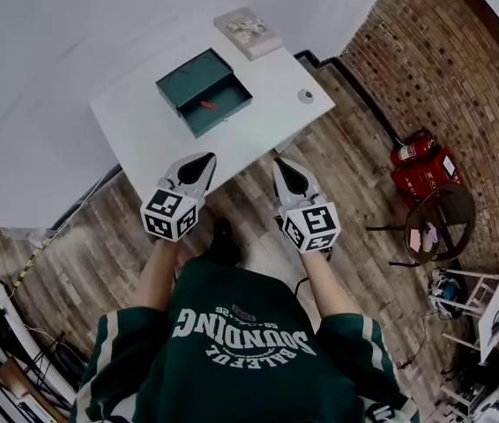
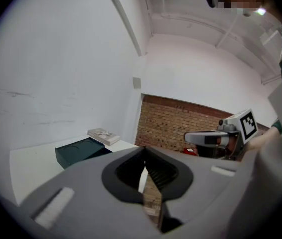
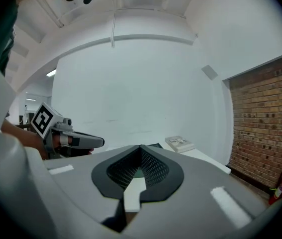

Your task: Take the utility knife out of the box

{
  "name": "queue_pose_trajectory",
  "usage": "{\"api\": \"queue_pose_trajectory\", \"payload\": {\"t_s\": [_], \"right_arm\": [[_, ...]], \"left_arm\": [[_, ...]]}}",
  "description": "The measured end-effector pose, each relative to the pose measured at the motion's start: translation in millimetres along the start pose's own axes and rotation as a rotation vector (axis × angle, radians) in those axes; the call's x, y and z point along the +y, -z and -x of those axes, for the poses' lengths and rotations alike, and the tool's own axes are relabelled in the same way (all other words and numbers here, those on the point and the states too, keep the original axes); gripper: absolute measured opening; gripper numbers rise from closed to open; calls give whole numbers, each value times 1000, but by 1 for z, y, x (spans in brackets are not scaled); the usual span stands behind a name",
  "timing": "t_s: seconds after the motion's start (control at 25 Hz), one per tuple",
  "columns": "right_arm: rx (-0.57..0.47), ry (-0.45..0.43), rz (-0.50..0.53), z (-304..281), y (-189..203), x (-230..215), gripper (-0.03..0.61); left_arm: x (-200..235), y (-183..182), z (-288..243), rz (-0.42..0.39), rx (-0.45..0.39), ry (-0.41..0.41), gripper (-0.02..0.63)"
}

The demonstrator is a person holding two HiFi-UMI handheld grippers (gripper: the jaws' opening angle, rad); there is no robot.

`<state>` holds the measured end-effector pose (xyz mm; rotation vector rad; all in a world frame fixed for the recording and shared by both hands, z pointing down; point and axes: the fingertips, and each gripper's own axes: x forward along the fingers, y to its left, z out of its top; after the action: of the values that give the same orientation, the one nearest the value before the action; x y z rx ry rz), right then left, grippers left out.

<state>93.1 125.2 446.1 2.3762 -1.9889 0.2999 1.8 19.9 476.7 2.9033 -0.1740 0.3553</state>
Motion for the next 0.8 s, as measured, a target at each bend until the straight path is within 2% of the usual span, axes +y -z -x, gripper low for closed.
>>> {"api": "queue_pose_trajectory", "payload": {"t_s": [0.24, 0.52, 0.8], "right_arm": [[18, -55, 18, -79, -18, 2, 2], [49, -139, 39, -139, -21, 1, 2], [69, -289, 54, -213, -22, -4, 2]], "left_arm": [[66, -16, -23, 25, 1, -29, 52], [102, -23, -36, 57, -7, -79, 52], [147, -27, -55, 92, -17, -206, 52]]}}
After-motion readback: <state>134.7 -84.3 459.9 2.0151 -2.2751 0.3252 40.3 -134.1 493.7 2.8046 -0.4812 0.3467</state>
